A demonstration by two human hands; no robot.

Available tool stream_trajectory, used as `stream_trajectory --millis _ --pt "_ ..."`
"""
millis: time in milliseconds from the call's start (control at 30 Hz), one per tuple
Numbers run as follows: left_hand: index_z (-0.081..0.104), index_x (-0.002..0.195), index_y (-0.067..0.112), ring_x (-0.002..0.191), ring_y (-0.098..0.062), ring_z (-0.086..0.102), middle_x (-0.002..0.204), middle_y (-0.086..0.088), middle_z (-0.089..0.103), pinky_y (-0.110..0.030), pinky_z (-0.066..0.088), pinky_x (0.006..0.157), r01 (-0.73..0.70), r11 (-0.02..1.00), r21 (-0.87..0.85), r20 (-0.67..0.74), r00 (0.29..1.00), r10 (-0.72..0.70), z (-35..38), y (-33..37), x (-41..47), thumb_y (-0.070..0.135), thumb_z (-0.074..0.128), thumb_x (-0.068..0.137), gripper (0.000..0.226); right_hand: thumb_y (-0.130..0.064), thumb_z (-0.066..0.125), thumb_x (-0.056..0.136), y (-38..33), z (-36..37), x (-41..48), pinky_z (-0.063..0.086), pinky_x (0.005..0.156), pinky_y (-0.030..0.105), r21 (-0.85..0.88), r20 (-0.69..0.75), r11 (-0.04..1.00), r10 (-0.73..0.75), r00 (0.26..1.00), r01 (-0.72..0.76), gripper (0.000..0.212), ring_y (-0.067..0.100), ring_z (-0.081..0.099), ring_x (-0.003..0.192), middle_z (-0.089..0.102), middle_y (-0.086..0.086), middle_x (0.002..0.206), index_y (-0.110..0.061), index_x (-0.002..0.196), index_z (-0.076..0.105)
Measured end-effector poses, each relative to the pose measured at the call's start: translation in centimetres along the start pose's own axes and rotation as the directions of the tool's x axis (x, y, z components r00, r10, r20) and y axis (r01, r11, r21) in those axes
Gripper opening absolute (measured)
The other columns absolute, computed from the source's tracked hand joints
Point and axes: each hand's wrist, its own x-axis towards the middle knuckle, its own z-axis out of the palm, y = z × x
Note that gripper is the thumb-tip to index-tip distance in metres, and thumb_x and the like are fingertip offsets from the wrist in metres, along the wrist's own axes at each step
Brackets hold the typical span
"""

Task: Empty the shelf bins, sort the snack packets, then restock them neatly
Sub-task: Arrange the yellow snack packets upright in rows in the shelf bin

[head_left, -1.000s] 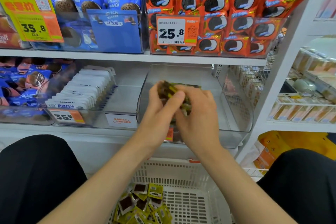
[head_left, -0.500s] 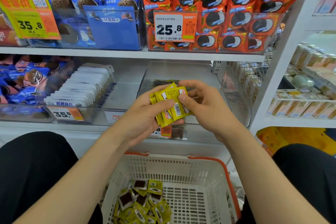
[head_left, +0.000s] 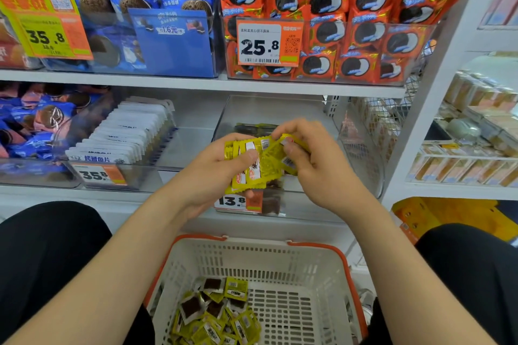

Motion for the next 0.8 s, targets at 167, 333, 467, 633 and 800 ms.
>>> stream_trajectory --millis 167,333,467,633,800 --pt "0.071 0.118 0.014 0.092 -0.041 0.070 0.107 -0.013 0.077 -0.046 0.060 0.068 -0.049 0.979 0.196 0.084 0.996 0.033 -0.9 0.4 0.0 0.035 0.057 0.106 0.028 -0.007 0.070 0.096 -0.7 -0.4 -0.5 0.043 0.100 0.014 -0.096 0.223 0.993 -0.042 0.974 0.065 0.061 0.006 0.052 0.111 0.045 -0.005 0.118 -0.040 0.145 0.055" --pt "0.074 0.115 0.010 0.092 -0.039 0.075 0.105 -0.014 0.079 -0.050 0.059 0.082 -0.027 0.945 0.327 0.138 0.990 -0.019 -1.1 1.6 -0.3 0.043 0.049 0.107 0.041 -0.017 0.076 0.093 -0.3 0.4 -0.7 0.037 0.102 0.015 -0.233 0.286 0.949 -0.139 0.948 0.210 0.076 0.010 0.050 0.123 0.054 -0.008 0.136 -0.037 0.157 0.041" --pt "0.072 0.095 0.010 0.083 -0.033 0.068 0.093 -0.017 0.075 -0.049 0.055 0.079 0.038 0.957 0.289 0.126 0.989 -0.078 -1.7 2.1 0.0 0.023 0.044 0.111 0.034 -0.024 0.070 0.098 -0.2 0.7 -0.8 0.046 0.099 0.044 -0.330 0.253 0.923 -0.115 0.961 0.197 0.070 0.024 0.051 0.113 0.060 -0.001 0.131 -0.037 0.157 0.035" --pt "0.070 0.121 0.011 0.100 -0.028 0.075 0.112 -0.013 0.078 -0.039 0.063 0.077 0.026 0.973 0.230 0.152 0.986 -0.062 -1.7 1.8 0.4 0.030 0.049 0.109 0.031 -0.010 0.070 0.097 -0.2 0.8 -0.7 0.051 0.095 0.033 -0.232 0.249 0.946 -0.169 0.954 0.228 0.075 0.012 0.053 0.112 0.044 -0.002 0.134 -0.038 0.157 0.036" --pt "0.067 0.129 0.007 0.110 -0.034 0.074 0.119 -0.016 0.076 -0.047 0.063 0.090 0.062 0.996 0.060 0.091 0.994 -0.067 -0.9 1.2 1.2 0.034 0.048 0.110 0.039 -0.011 0.078 0.089 0.2 1.0 -0.1 0.048 0.093 0.031 -0.169 0.059 0.981 -0.084 0.995 0.093 0.044 0.006 0.056 0.108 0.062 -0.011 0.118 -0.023 0.126 0.059"
